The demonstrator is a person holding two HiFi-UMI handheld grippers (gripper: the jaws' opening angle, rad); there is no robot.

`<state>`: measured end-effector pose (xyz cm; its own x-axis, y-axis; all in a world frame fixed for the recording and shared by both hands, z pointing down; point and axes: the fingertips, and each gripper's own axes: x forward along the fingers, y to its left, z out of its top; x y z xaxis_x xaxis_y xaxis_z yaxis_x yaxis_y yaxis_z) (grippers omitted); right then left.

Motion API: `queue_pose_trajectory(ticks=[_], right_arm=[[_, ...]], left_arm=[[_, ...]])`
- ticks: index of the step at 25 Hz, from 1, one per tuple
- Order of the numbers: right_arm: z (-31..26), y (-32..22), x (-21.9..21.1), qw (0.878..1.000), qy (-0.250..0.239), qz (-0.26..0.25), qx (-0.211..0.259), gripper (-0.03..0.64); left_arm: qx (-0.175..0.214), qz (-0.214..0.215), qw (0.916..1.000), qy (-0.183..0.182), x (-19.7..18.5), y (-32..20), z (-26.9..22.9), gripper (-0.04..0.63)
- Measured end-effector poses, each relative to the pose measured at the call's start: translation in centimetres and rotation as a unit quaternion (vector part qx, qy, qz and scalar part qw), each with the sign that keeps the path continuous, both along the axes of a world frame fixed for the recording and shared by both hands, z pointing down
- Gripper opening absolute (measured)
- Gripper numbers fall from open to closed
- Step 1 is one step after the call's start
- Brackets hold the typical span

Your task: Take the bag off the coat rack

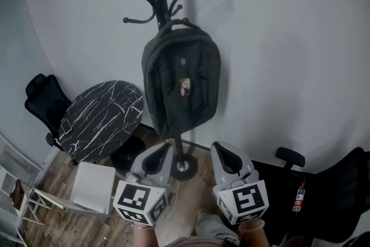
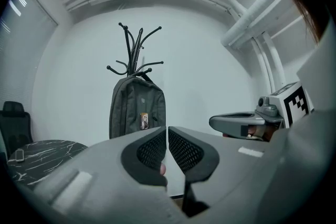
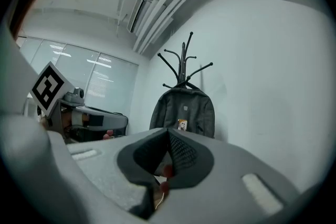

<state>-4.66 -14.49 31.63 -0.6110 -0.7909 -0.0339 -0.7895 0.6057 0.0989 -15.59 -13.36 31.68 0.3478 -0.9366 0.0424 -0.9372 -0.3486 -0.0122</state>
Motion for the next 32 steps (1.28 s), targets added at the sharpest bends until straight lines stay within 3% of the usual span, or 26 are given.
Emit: queue_pose_trajectory(ticks=[15,21,28,32], right_arm=[[-0.4,-7.8,2.0,1.000,0.012,-0.021,-0.002,0.003],[-0.5,-10.5,2.7,0.999,0.019,-0.033,0.007,0.003],[-0.4,-13.5,2.6,0.999,0.017,-0.048,0.015,0.003],[-0.4,-14.8,2.1,0.998,0.020,-0.056,0.014,0.037]], left_arm=[[-0.002,-0.058,0.9983,0.004,-1.0,-6.1,-0.8,0.017],[-0.007,-0.091,0.9958,0.010,-1.5,-8.2,-0.6,0.078],[-0.008,-0.130,0.9913,0.015,-2.8,-9.4,-0.3,0.089],[-0.010,-0.145,0.9891,0.020,-3.7,-9.9,-0.4,0.091]])
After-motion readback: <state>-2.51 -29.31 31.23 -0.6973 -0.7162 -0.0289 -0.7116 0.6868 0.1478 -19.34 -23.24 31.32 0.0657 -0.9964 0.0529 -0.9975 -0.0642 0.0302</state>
